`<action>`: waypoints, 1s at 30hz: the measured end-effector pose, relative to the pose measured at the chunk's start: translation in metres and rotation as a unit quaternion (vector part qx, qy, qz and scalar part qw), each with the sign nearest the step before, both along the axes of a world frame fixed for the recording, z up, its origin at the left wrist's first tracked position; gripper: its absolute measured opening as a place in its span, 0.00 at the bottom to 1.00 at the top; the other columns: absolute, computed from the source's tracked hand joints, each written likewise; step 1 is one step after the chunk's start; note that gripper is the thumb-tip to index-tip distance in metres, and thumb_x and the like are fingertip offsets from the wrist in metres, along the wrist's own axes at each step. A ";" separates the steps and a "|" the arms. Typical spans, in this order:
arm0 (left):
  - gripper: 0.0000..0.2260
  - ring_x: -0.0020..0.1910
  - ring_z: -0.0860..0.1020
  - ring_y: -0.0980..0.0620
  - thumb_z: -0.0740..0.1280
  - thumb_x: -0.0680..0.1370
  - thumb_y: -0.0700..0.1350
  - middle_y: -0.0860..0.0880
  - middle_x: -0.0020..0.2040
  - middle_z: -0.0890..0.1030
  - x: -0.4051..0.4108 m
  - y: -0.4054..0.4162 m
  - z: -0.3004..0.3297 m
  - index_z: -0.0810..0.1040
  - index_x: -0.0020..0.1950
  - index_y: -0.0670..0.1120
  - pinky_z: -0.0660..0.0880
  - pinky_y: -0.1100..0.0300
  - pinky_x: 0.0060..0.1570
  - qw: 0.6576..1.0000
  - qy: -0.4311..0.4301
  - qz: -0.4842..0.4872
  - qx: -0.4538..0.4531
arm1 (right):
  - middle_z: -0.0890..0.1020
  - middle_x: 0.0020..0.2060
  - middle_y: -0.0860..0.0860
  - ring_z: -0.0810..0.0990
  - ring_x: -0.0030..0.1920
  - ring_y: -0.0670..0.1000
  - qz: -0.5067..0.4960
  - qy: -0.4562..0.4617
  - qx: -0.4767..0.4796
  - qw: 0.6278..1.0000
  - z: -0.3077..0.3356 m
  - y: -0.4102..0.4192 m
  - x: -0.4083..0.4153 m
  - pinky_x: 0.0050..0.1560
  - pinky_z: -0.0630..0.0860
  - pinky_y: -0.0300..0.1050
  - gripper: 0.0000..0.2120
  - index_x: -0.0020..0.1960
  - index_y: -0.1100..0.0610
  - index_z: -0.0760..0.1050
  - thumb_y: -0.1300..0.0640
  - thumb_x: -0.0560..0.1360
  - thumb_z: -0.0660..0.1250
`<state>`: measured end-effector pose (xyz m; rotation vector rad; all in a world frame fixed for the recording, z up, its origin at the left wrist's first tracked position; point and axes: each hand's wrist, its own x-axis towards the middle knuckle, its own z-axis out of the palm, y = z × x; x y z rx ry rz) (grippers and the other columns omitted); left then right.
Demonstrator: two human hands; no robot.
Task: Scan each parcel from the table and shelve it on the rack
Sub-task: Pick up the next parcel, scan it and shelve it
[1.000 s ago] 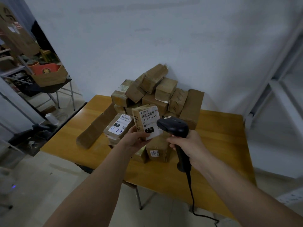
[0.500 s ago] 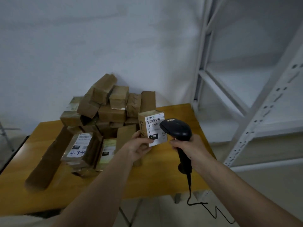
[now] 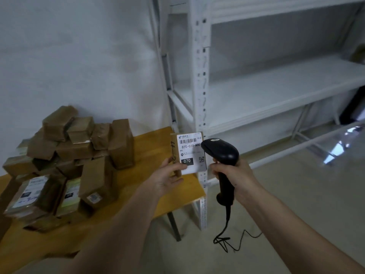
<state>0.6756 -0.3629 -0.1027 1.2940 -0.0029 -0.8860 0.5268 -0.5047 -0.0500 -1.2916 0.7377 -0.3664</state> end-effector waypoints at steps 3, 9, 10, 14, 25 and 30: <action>0.42 0.60 0.76 0.43 0.79 0.57 0.41 0.47 0.59 0.79 -0.039 -0.035 0.009 0.70 0.69 0.50 0.76 0.52 0.52 0.999 -0.008 -0.040 -0.003 | 0.79 0.30 0.55 0.76 0.35 0.54 -0.034 -0.018 0.000 0.999 0.003 -0.030 -0.043 0.42 0.73 0.49 0.06 0.40 0.61 0.79 0.69 0.67 0.72; 0.39 0.60 0.75 0.41 0.79 0.58 0.42 0.44 0.62 0.76 -0.095 -0.103 0.021 0.71 0.68 0.50 0.75 0.47 0.61 0.995 -0.023 -0.099 -0.012 | 0.80 0.31 0.54 0.78 0.36 0.54 -0.088 -0.052 0.015 0.995 0.014 -0.085 -0.110 0.44 0.76 0.49 0.07 0.41 0.60 0.80 0.70 0.67 0.72; 0.39 0.60 0.76 0.41 0.79 0.59 0.42 0.44 0.62 0.75 -0.102 -0.114 0.024 0.71 0.68 0.50 0.73 0.45 0.63 0.994 -0.026 -0.103 -0.011 | 0.80 0.31 0.53 0.79 0.35 0.53 -0.096 -0.059 0.015 0.994 0.017 -0.094 -0.117 0.43 0.76 0.48 0.07 0.40 0.60 0.80 0.70 0.67 0.72; 0.32 0.61 0.75 0.42 0.77 0.65 0.42 0.45 0.61 0.75 -0.120 -0.157 0.038 0.73 0.68 0.51 0.72 0.44 0.65 0.992 -0.037 -0.117 -0.012 | 0.80 0.29 0.52 0.79 0.31 0.50 -0.122 -0.084 0.010 0.989 0.033 -0.131 -0.140 0.38 0.76 0.44 0.07 0.40 0.60 0.79 0.70 0.67 0.73; 0.20 0.49 0.78 0.45 0.74 0.70 0.47 0.42 0.48 0.77 -0.132 -0.325 0.061 0.76 0.60 0.46 0.77 0.47 0.56 0.987 0.015 -0.151 -0.061 | 0.80 0.33 0.55 0.80 0.35 0.52 -0.191 -0.104 -0.030 0.976 0.059 -0.250 -0.165 0.45 0.78 0.49 0.07 0.44 0.61 0.79 0.69 0.68 0.73; 0.13 0.45 0.75 0.47 0.73 0.72 0.47 0.43 0.46 0.74 -0.129 -0.431 0.070 0.75 0.53 0.47 0.75 0.48 0.61 0.986 0.049 -0.125 -0.097 | 0.81 0.33 0.56 0.80 0.36 0.54 -0.221 -0.097 -0.044 0.969 0.073 -0.338 -0.155 0.46 0.78 0.50 0.08 0.44 0.61 0.79 0.69 0.67 0.73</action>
